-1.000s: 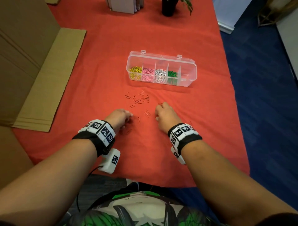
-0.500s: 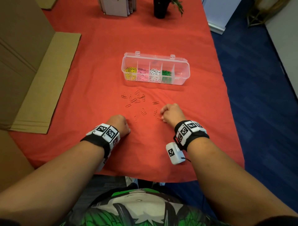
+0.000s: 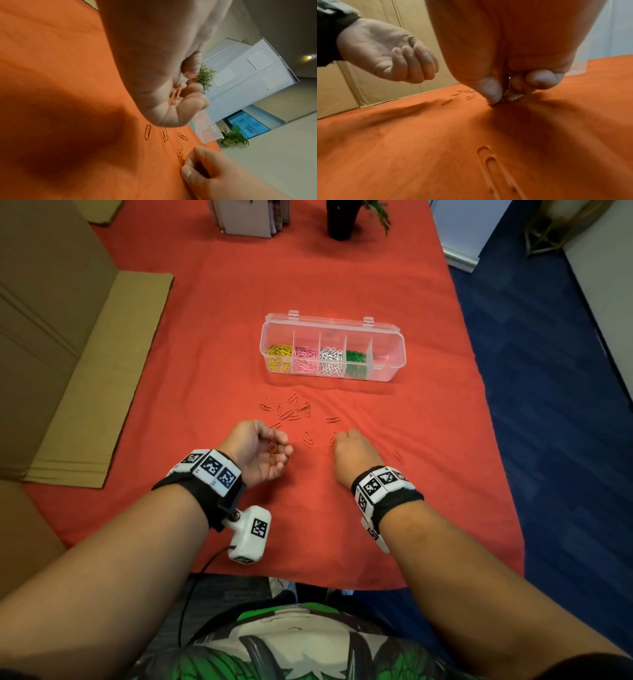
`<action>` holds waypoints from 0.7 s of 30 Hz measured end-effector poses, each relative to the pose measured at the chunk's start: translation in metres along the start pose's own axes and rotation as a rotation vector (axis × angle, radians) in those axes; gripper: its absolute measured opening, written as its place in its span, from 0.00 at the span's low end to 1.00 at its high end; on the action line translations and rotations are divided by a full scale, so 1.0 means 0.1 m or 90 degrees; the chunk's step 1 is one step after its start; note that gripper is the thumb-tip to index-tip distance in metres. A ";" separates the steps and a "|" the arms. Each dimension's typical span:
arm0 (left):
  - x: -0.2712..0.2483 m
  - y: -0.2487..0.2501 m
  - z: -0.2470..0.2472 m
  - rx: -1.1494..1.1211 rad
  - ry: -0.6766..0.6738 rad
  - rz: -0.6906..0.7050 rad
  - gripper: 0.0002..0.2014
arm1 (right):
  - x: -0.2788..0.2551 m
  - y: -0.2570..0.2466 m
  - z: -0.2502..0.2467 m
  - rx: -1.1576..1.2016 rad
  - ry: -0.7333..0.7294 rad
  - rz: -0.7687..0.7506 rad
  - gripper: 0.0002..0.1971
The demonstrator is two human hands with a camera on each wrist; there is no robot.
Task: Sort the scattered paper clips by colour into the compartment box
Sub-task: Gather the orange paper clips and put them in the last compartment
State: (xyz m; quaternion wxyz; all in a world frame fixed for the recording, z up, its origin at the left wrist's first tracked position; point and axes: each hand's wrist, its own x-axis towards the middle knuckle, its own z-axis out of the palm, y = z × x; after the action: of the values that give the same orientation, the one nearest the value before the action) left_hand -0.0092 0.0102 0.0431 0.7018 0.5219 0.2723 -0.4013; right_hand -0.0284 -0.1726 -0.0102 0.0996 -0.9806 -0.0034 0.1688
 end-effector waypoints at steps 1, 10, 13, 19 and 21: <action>0.02 0.00 0.02 0.012 0.024 0.003 0.09 | 0.00 0.01 -0.02 0.010 -0.002 0.002 0.14; 0.28 -0.09 0.16 0.338 0.212 0.091 0.09 | 0.21 0.03 -0.37 0.723 -0.111 0.252 0.13; 0.34 -0.14 0.11 0.647 0.325 0.167 0.13 | 0.22 0.01 -0.43 0.663 -0.161 0.237 0.12; 0.38 -0.22 0.11 0.836 0.359 0.269 0.10 | 0.19 -0.07 -0.26 0.112 -0.049 0.147 0.25; 0.41 -0.23 0.10 0.841 0.336 0.280 0.07 | 0.20 -0.12 -0.18 0.063 -0.037 0.115 0.22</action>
State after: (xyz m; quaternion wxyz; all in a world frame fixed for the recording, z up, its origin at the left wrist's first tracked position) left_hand -0.0073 -0.0142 0.0017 0.2176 0.9565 0.0233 -0.1931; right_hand -0.0028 -0.1633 0.0019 0.1322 -0.9655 0.0902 0.2053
